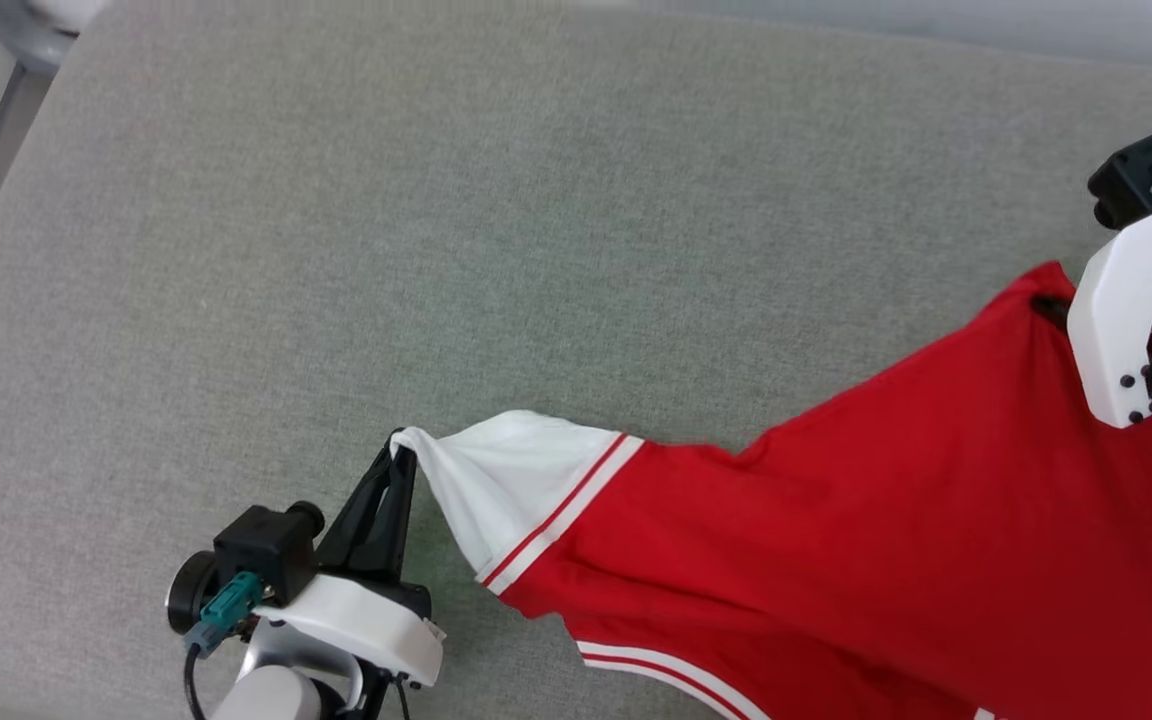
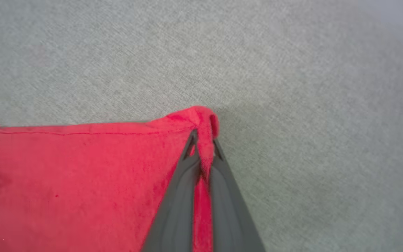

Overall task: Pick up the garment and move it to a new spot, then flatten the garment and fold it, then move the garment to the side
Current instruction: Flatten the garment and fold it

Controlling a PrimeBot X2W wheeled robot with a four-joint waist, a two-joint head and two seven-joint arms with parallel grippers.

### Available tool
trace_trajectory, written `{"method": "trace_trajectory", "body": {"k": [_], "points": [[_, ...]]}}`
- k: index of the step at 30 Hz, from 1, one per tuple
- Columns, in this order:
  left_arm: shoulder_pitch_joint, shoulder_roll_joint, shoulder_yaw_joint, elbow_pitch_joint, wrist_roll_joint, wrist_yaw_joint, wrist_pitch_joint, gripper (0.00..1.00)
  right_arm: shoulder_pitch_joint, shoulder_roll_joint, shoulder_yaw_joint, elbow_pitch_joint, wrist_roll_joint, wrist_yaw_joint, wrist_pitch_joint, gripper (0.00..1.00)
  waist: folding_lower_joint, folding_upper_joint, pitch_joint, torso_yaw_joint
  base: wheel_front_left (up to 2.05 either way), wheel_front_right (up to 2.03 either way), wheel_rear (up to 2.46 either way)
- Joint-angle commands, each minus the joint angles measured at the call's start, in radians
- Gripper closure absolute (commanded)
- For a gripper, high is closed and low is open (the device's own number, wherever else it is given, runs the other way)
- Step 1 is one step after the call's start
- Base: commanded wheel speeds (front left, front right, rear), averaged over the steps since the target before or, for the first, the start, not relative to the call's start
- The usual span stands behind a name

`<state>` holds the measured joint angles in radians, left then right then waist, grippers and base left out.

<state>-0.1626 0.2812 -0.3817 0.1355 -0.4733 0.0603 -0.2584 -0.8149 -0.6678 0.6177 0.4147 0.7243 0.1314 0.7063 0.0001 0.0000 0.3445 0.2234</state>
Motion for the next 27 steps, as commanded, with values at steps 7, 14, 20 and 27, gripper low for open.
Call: {"method": "trace_trajectory", "body": {"k": [7,14,20,27], "points": [[0.030,0.054,0.025,-0.073,0.019,0.031,0.014,1.00,0.029,-0.018,-0.001,-0.056,0.058,-0.001,-0.163,1.00,-0.0001,0.0000,-0.128,-0.069,0.00,0.00,0.00],[-0.040,0.107,0.052,-0.176,0.031,0.034,0.056,1.00,0.073,-0.041,-0.059,-0.155,0.080,-0.002,-0.299,1.00,-0.0001,0.0000,-0.207,-0.116,0.00,0.00,0.00],[-0.181,0.150,0.085,-0.255,0.034,0.018,0.106,1.00,0.073,-0.007,-0.175,-0.209,0.007,-0.001,-0.378,1.00,-0.0001,0.0000,-0.223,-0.152,0.00,0.00,0.00],[-0.400,0.191,0.088,-0.280,0.048,-0.033,0.174,1.00,0.033,0.057,-0.303,-0.271,-0.079,-0.001,-0.373,1.00,-0.0001,0.0000,-0.187,-0.185,0.00,0.00,0.00]]}}
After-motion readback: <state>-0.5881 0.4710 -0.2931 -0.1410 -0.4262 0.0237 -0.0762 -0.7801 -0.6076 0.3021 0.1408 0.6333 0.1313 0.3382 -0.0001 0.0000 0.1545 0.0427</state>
